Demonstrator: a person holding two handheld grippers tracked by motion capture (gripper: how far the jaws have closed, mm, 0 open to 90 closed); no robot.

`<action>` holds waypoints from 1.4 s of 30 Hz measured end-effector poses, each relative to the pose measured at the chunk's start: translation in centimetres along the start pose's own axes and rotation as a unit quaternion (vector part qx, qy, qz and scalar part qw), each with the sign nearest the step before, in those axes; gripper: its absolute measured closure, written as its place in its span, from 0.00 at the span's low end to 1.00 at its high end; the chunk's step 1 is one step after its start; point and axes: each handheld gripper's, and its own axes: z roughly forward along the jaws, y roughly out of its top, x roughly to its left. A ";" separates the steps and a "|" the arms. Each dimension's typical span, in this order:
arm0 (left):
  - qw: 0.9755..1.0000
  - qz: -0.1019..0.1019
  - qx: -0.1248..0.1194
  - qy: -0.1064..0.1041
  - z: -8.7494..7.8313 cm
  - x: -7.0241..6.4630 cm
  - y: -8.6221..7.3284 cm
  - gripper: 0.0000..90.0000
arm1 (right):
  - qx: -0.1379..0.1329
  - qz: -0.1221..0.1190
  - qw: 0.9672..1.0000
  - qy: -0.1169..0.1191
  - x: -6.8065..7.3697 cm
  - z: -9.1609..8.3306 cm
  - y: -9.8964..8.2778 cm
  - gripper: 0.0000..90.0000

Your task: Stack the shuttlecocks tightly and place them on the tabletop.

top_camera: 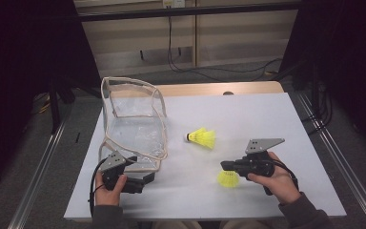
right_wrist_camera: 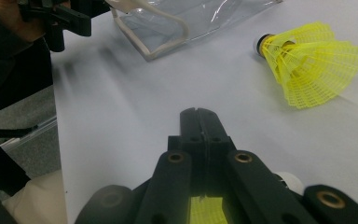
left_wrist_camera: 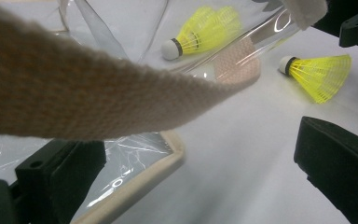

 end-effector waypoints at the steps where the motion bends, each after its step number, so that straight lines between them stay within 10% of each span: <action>1: 1.000 -0.001 0.000 0.000 0.0 0.0 0.0 0.02 | -0.001 0.001 1.000 0.001 0.0 0.0 0.0 1.00; 42: 1.000 -0.002 -0.004 -0.002 -0.1 0.0 0.0 0.02 | 0.033 -0.030 0.998 0.040 0.8 0.0 -1.0 1.00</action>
